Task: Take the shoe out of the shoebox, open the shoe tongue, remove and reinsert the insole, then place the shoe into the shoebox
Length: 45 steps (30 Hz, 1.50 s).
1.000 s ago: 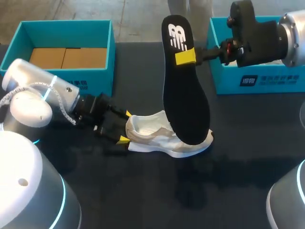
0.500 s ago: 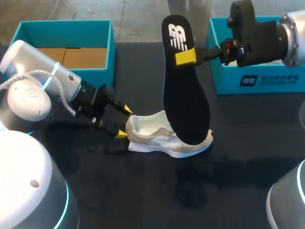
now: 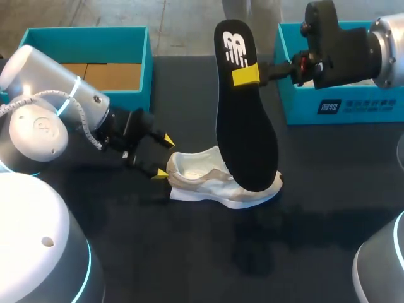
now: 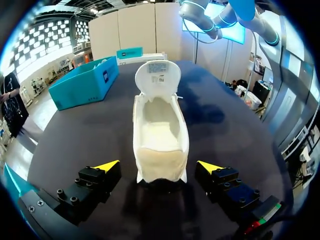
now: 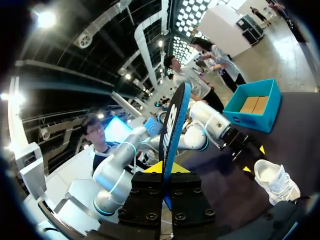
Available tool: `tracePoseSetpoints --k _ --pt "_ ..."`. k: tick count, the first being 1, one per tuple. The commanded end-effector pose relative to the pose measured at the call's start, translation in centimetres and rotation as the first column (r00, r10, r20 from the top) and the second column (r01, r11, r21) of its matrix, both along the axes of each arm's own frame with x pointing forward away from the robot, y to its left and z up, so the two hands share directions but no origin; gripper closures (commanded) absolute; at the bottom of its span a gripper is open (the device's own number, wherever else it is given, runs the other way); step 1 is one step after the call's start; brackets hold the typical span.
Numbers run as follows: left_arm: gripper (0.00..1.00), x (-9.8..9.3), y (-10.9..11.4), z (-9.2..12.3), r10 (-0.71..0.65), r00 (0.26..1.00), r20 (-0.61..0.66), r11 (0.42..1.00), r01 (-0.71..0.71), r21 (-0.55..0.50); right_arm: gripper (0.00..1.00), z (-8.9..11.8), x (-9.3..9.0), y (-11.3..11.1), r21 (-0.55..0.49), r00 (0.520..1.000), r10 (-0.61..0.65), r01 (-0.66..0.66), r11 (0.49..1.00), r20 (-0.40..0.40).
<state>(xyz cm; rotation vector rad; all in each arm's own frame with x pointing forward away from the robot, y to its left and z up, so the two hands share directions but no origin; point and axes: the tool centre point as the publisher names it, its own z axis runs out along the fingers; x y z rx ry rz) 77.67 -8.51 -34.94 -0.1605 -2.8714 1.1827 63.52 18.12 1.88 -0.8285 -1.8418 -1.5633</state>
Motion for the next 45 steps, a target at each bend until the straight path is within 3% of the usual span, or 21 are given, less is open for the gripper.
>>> tracePoseSetpoints --k 1,12,28,39,45 --pt "0.00 -0.4 0.1 1.2 -0.001 1.000 0.009 0.997 0.000 0.076 1.00 -0.1 0.1 0.3 -0.002 1.000 0.001 -0.001 1.000 -0.001" --pt "0.00 0.1 -0.6 2.4 -0.018 0.999 0.029 0.948 0.008 0.317 1.00 -0.1 0.1 0.3 -0.002 1.000 0.001 -0.001 1.000 -0.001" --pt "0.00 -0.2 -1.2 3.9 -0.051 0.999 0.019 0.902 0.037 0.431 1.00 -0.1 0.1 0.3 -0.002 1.000 0.001 -0.001 1.000 -0.001" --pt "0.00 -0.8 -1.3 4.9 -0.051 0.998 0.041 0.837 0.021 0.547 1.00 -0.1 0.1 0.3 -0.002 1.000 0.001 -0.001 1.000 -0.001" --pt "0.00 -0.8 -1.3 4.9 -0.047 0.998 0.044 0.833 0.015 0.553 1.00 -0.1 0.1 0.3 -0.002 1.000 0.001 -0.001 1.000 -0.001"
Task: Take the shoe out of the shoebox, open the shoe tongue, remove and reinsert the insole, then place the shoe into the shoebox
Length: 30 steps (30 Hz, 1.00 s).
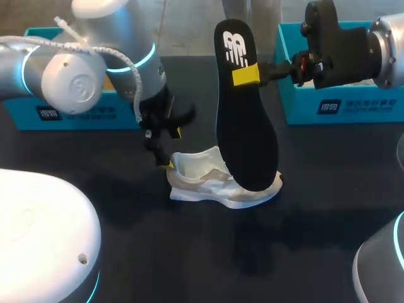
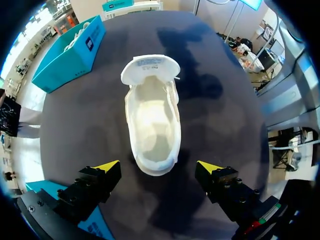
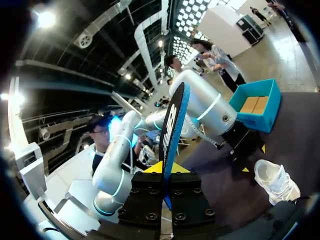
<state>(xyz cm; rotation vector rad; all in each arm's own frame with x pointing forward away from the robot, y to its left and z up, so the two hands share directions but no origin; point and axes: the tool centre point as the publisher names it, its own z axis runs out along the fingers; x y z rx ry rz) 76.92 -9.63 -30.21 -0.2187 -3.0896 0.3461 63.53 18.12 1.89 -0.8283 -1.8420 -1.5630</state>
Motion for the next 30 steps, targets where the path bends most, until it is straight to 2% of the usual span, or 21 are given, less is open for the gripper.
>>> tracePoseSetpoints --k 1,13,16,30 --pt "0.00 -0.1 -0.2 0.2 0.000 1.000 0.006 1.000 0.000 0.030 1.00 -0.1 0.1 0.3 -0.002 1.000 0.001 -0.001 1.000 -0.001" --pt "0.00 -0.1 -0.2 0.2 0.000 1.000 0.006 1.000 0.000 0.030 1.00 -0.1 0.1 0.3 -0.002 1.000 0.001 -0.001 1.000 -0.001" --pt "0.00 -0.1 -0.5 0.2 0.007 1.000 0.020 0.997 -0.009 0.079 1.00 -0.1 0.1 0.3 -0.002 1.000 0.001 -0.001 1.000 -0.001" --pt "0.00 0.0 -1.8 0.5 0.009 0.998 0.066 0.988 -0.019 0.153 1.00 -0.1 0.1 0.3 -0.002 1.000 0.001 -0.001 1.000 -0.001"
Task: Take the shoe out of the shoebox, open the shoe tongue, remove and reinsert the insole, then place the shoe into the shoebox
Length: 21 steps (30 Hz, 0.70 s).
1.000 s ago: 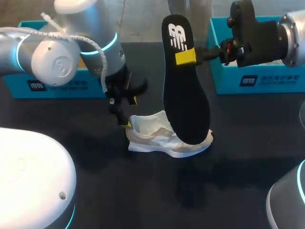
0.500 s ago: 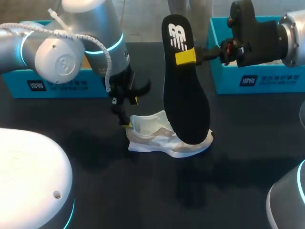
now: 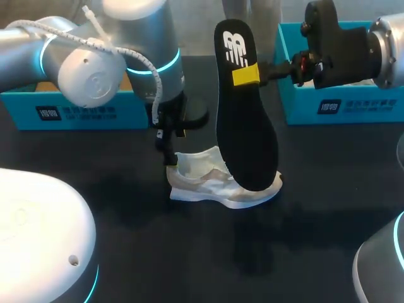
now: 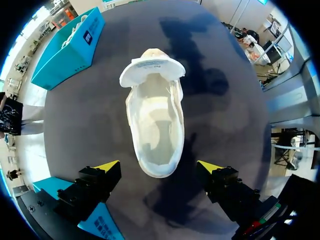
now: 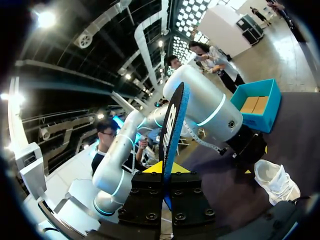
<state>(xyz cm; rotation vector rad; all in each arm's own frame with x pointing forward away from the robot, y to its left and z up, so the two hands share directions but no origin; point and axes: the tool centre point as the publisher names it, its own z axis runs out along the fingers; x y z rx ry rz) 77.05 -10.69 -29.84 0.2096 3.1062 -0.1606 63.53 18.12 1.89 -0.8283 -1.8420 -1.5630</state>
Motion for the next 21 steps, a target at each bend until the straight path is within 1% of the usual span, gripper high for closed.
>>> tracePoseSetpoints --k 1,4,21 --pt "0.00 -0.10 -0.71 0.19 0.002 1.000 0.012 0.999 -0.003 0.047 1.00 -0.07 0.14 0.29 -0.002 1.000 0.001 -0.001 1.000 -0.001" --pt "0.00 -0.18 -0.64 0.21 0.029 0.999 0.019 0.995 -0.031 0.096 1.00 -0.07 0.14 0.29 -0.002 1.000 0.001 -0.001 1.000 -0.001" --pt "0.00 -0.18 -0.64 0.21 0.029 0.999 0.019 0.995 -0.031 0.096 1.00 -0.07 0.14 0.29 -0.002 1.000 0.001 -0.001 1.000 -0.001"
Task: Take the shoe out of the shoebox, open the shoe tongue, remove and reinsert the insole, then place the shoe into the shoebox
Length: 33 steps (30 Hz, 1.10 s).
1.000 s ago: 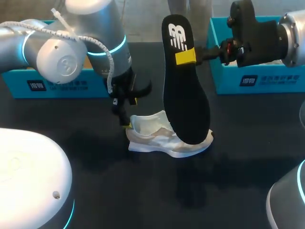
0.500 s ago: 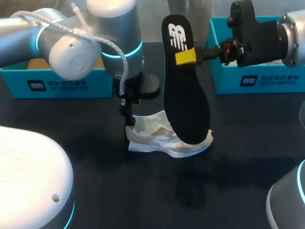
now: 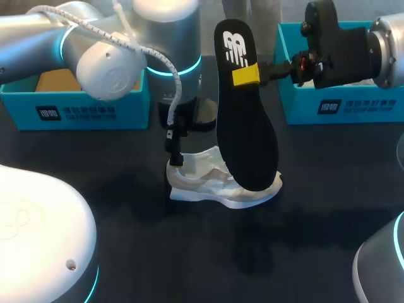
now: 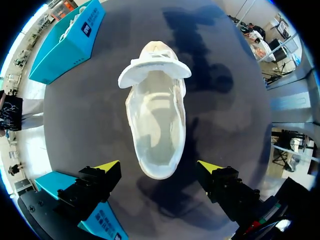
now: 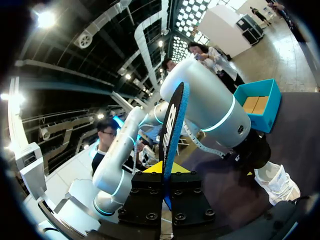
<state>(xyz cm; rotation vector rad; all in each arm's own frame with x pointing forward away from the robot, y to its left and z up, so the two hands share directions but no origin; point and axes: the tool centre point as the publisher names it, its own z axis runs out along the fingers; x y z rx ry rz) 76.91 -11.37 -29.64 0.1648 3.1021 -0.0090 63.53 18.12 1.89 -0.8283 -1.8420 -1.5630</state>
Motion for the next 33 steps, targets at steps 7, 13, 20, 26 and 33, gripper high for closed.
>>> tracePoseSetpoints --k 7,13,20,26,33 --pt "0.00 0.0 0.0 0.0 0.000 1.000 0.001 1.000 0.000 0.001 1.00 -0.1 0.1 0.3 -0.002 1.000 0.001 -0.001 1.000 -0.001" --pt "0.00 0.0 0.0 0.0 0.000 1.000 0.001 1.000 0.000 0.001 1.00 -0.1 0.1 0.3 -0.002 1.000 0.001 -0.001 1.000 -0.001" --pt "0.00 0.0 0.0 0.0 0.000 1.000 0.001 1.000 0.000 0.001 1.00 -0.1 0.1 0.3 -0.002 1.000 0.001 -0.001 1.000 -0.001" --pt "0.00 0.4 -1.1 -0.1 -0.018 1.000 0.007 1.000 0.018 -0.023 1.00 -0.1 0.1 0.3 -0.002 1.000 0.001 -0.001 1.000 -0.001" --pt "0.00 1.6 -3.1 -0.7 -0.025 1.000 0.017 0.999 0.026 -0.038 1.00 -0.1 0.1 0.3 -0.002 1.000 0.001 -0.001 1.000 -0.001"
